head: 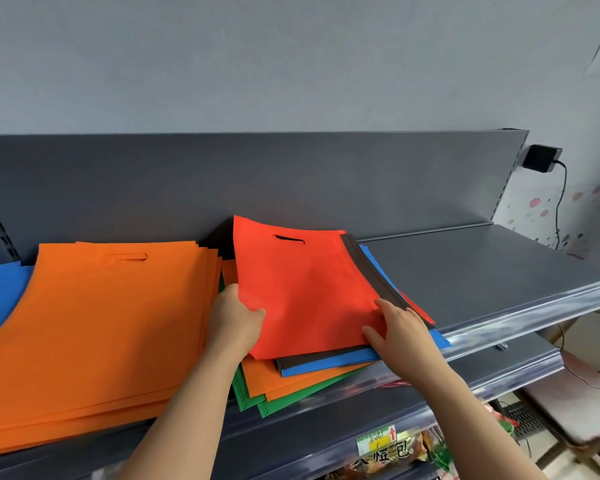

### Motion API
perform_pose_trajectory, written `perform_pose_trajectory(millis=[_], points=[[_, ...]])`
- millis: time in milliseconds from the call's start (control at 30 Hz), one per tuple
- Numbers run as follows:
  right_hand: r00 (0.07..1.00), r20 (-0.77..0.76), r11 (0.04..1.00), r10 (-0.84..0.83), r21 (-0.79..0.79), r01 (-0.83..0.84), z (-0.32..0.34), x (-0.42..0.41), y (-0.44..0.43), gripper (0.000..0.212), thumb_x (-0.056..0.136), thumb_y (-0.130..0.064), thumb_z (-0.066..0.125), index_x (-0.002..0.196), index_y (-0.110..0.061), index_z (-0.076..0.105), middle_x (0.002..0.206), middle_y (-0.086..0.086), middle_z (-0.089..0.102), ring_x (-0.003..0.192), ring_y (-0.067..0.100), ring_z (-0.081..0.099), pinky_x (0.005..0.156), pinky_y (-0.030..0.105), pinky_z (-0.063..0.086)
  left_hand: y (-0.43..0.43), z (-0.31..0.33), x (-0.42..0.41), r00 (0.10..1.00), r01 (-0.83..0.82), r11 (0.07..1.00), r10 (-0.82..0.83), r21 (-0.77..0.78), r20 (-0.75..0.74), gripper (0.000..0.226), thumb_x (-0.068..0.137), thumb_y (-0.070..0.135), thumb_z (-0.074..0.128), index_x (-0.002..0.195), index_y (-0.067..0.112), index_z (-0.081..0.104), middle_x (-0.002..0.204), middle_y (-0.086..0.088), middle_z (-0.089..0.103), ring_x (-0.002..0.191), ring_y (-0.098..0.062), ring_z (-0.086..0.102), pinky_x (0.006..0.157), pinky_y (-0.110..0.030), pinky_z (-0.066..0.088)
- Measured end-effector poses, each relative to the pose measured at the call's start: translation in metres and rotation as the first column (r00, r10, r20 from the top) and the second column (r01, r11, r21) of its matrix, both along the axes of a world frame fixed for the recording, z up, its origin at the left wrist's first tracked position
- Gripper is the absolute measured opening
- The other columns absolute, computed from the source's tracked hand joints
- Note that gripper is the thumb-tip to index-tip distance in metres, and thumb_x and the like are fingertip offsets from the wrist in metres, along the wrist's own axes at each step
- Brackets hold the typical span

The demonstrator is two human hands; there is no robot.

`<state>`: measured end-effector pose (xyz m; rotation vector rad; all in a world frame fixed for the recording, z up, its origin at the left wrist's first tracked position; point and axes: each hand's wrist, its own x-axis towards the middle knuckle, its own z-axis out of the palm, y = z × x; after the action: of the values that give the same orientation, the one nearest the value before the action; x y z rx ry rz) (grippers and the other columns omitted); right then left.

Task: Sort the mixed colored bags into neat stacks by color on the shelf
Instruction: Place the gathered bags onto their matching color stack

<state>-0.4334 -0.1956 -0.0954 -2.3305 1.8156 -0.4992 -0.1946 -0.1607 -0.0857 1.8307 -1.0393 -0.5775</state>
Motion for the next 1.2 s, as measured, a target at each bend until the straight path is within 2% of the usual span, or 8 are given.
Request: perform_pose_trajectory(millis=[67,233,400,600,700,800,967,1200], points=[[1.0,0.002,1.0,-0.013,0.011,0.013,-0.003,0.0,-0.003,0.041,0.093,-0.037,0.049,0.125,-0.01,0.048,0.118,0.005,0.06,0.111,0.026,0.052,0.103,0.034,0.034,0.003,0.003,0.001,0.998,0.04,0.998,-0.042,-0.043,-0.047,0.024,0.084,0.006,0.065,0.101,0.022,0.059,0.103,-0.001,0.065,0.092,-0.022,0.062,0.081,-0.039,0.053],[0.999,0.034,0.998,-0.039,0.057,0.037,-0.003,0.006,-0.014,0.031,0.093,-0.041,0.043,0.106,-0.013,0.048,0.105,0.004,0.062,0.101,0.028,0.056,0.093,0.039,0.038,0.02,0.015,0.006,0.987,0.063,0.975,-0.092,-0.215,-0.131,0.03,0.09,0.007,0.061,0.097,0.035,0.055,0.096,0.013,0.063,0.09,-0.009,0.061,0.071,-0.026,0.047],[0.954,0.299,0.994,-0.029,0.11,-0.004,0.011,0.031,-0.008,0.049,0.093,-0.033,0.053,0.135,-0.011,0.042,0.127,0.011,0.055,0.117,0.028,0.05,0.095,0.035,0.039,0.044,0.029,0.026,0.99,0.002,0.952,-0.044,-0.306,-0.132,0.032,0.089,0.007,0.062,0.105,0.034,0.056,0.099,0.017,0.063,0.091,0.0,0.059,0.074,-0.023,0.046],[0.893,0.419,0.986,0.166,-0.103,-0.135,0.019,0.08,0.018,0.04,0.088,-0.013,0.06,0.126,-0.017,0.053,0.121,0.002,0.057,0.112,0.019,0.053,0.088,0.023,0.037,0.083,0.035,0.064,0.998,-0.068,0.946,0.06,-0.316,-0.034,0.033,0.091,0.01,0.06,0.111,0.035,0.054,0.104,0.016,0.062,0.094,-0.004,0.058,0.08,-0.025,0.045],[0.871,0.428,0.965,0.241,-0.198,-0.169,0.025,0.108,0.034,0.034,0.087,-0.009,0.06,0.119,-0.017,0.056,0.113,0.0,0.058,0.103,0.019,0.055,0.083,0.023,0.036,0.109,0.036,0.09,0.991,-0.134,0.937,0.129,-0.324,-0.035,0.029,0.089,0.011,0.062,0.111,0.03,0.059,0.103,0.013,0.066,0.095,-0.007,0.061,0.083,-0.028,0.048],[0.853,0.424,0.942,0.305,-0.265,-0.205,0.033,0.141,0.053,0.033,0.087,-0.009,0.06,0.119,-0.016,0.056,0.112,-0.002,0.057,0.101,0.016,0.055,0.081,0.022,0.035,0.139,0.038,0.118,0.979,-0.204,0.92,0.196,-0.334,-0.058,0.026,0.088,0.012,0.065,0.103,0.033,0.061,0.096,0.015,0.067,0.09,-0.004,0.063,0.076,-0.026,0.049],[0.819,0.422,0.912,0.389,-0.301,-0.278,0.042,0.211,0.096,0.033,0.087,-0.008,0.061,0.119,-0.013,0.057,0.115,0.002,0.059,0.105,0.02,0.056,0.084,0.021,0.035,0.204,0.041,0.175,0.936,-0.349,0.892,0.348,-0.288,-0.058,0.016,0.086,0.017,0.068,0.094,0.03,0.062,0.089,0.011,0.067,0.083,-0.008,0.063,0.068,-0.027,0.049],[0.739,0.45,0.865,0.502,-0.284,-0.414,0.044,0.328,0.182,0.033,0.088,-0.008,0.06,0.12,-0.013,0.056,0.114,0.003,0.058,0.106,0.02,0.055,0.081,0.018,0.032,0.321,0.048,0.272,0.882,-0.469,0.853,0.467,-0.23,-0.064,0.011,0.085,0.018,0.067,0.085,0.028,0.062,0.085,0.005,0.069,0.081,-0.015,0.065,0.073,-0.036,0.053]])
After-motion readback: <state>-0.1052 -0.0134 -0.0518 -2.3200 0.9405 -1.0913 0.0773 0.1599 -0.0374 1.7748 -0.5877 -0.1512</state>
